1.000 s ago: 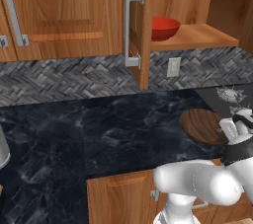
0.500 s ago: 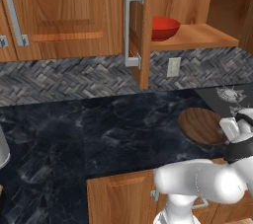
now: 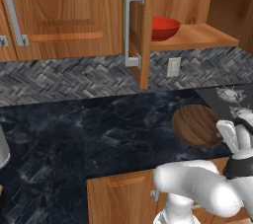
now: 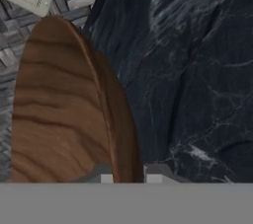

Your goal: Open the cabinet. Pick the bowls from the counter and place them in the cabinet. Then close the cabinet.

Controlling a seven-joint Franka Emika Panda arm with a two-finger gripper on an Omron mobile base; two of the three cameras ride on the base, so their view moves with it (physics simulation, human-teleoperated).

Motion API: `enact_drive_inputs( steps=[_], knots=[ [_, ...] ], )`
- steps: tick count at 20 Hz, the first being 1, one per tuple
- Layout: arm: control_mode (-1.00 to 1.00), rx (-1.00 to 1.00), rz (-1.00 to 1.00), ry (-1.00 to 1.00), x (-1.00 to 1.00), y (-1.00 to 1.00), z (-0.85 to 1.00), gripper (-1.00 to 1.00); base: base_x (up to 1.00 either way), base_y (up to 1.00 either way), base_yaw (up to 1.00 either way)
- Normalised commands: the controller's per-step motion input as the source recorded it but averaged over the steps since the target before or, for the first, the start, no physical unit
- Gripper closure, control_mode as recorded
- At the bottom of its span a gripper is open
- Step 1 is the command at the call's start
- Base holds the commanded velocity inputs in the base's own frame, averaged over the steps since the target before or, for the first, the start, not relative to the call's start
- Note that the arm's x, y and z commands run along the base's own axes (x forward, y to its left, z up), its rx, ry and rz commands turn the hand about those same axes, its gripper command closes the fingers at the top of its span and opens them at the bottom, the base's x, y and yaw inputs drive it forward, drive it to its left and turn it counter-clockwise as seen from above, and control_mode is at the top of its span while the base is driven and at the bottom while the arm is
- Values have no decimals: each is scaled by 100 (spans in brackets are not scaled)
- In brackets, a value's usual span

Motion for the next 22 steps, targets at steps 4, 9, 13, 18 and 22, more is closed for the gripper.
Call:
enact_drive_inputs(
  steps=[4, 9, 13, 18, 22],
  knots=[
    [-100, -5, 0, 0, -4, 24, 5, 100, 0, 0, 0],
    [-100, -2, 0, 1, -34, -1, 66, 100, 0, 0, 0],
    [-100, 0, 0, 11, -15, -14, 79, 100, 0, 0, 0],
    [-100, 0, 0, 4, -33, -1, 85, 100, 0, 0, 0],
    [-100, 0, 0, 0, -53, 0, 79, 100, 0, 0, 0]
  ],
)
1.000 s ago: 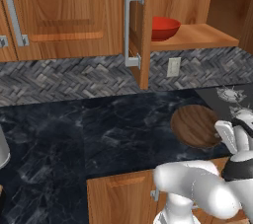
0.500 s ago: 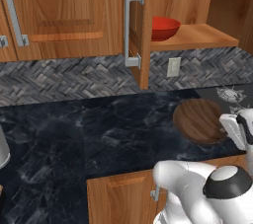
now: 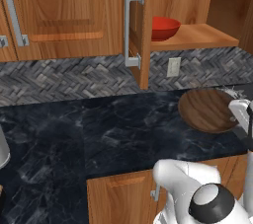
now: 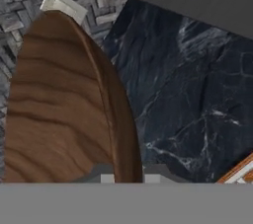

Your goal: Open the cabinet. Pick the bowls from the counter and place them in the cabinet. Then close the cabinet.

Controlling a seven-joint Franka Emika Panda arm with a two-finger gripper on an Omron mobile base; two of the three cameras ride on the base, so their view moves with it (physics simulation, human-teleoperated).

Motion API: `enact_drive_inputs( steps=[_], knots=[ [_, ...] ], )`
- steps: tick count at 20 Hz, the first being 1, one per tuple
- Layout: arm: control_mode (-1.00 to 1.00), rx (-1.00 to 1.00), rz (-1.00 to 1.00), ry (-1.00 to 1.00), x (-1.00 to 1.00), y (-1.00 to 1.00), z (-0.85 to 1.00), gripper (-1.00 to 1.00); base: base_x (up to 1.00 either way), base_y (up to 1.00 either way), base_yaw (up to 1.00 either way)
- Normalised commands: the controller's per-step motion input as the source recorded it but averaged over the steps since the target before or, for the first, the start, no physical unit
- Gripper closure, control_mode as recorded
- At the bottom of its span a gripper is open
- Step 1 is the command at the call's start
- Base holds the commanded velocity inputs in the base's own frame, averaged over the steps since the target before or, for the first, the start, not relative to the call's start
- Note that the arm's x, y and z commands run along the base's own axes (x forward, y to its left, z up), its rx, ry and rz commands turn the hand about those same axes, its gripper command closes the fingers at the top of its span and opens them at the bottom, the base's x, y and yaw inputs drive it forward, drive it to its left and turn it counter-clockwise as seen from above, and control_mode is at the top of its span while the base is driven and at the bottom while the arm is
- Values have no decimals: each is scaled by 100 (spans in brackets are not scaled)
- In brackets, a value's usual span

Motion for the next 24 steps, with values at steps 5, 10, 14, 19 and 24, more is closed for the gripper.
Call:
enact_drive_inputs(
  steps=[5, 10, 14, 19, 24],
  knots=[
    [-100, -1, -1, -3, -63, 0, 72, 100, 0, 0, 0],
    [-100, -2, -8, -2, -27, 0, 71, 100, 0, 0, 0],
    [-100, -13, -6, -16, 2, 22, 72, 100, 0, 0, 0],
    [-100, -9, -12, -13, 2, 4, 57, 100, 0, 0, 0],
    [-100, -1, -10, -13, 0, 0, 48, 100, 0, 0, 0]
  ],
)
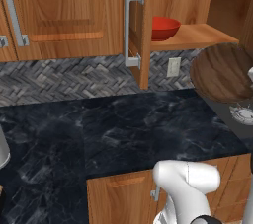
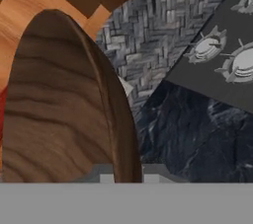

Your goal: Open the cabinet. Pick the bowls from the counter and place them in the cabinet. Then close the cabinet.

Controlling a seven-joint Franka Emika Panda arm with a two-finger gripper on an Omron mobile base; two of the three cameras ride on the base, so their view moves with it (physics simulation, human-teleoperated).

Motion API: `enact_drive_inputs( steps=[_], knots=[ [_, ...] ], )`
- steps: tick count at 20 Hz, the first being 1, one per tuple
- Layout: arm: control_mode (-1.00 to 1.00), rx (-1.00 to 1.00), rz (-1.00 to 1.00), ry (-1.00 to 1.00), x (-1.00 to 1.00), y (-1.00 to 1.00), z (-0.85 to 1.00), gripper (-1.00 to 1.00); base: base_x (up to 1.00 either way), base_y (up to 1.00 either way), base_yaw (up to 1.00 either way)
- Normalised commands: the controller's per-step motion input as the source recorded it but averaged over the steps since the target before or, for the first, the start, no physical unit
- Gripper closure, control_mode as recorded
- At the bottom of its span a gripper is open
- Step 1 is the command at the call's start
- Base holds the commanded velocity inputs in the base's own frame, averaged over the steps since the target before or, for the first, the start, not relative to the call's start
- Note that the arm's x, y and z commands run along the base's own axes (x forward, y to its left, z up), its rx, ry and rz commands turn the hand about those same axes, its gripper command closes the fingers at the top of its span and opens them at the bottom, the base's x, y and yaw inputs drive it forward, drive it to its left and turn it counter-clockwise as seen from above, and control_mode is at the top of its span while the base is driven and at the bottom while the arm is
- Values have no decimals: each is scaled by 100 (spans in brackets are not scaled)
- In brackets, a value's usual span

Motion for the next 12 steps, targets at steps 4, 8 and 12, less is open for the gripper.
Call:
enact_drive_inputs(
  steps=[4, 8, 12],
  knots=[
    [-100, 8, -9, 0, 0, 0, 29, 100, 0, 0, 0],
    [-100, 11, -9, 0, 0, 0, 30, 100, 0, 0, 0],
    [-100, 12, -6, 0, 0, 3, 34, 100, 0, 0, 0]
  ],
)
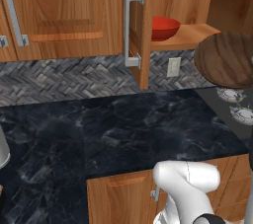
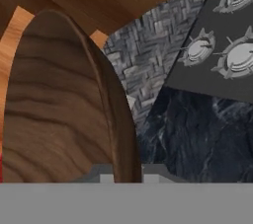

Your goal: Open the cabinet. Pick the bowls from the counter and place them in the cabinet. Then close the cabinet.

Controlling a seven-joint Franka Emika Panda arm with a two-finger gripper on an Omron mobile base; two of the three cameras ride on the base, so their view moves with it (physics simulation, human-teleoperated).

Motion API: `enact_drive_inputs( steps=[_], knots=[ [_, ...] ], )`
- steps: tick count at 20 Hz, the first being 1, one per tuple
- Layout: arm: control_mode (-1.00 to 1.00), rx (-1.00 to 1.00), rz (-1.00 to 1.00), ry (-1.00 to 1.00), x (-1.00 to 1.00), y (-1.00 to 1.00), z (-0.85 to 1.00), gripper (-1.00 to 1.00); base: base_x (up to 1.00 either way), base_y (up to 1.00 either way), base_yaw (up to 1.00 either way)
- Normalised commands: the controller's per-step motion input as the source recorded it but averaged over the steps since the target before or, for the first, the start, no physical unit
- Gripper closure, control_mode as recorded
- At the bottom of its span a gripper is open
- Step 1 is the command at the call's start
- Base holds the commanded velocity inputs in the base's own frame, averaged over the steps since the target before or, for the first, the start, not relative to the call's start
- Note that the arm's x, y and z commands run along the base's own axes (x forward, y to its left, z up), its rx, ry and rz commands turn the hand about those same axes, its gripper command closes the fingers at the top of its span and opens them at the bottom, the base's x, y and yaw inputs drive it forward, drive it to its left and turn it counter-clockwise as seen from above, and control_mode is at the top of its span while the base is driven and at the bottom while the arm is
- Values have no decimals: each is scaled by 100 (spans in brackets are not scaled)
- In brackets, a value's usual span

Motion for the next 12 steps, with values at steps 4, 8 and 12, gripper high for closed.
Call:
enact_drive_inputs(
  steps=[4, 8, 12],
  knots=[
    [-100, 14, -3, 0, 0, 18, 38, 100, 0, 0, 0],
    [-100, 15, 0, 0, 2, 32, 37, 100, 0, 0, 0],
    [-100, 12, 0, 0, 2, 13, 31, 100, 0, 0, 0]
  ],
)
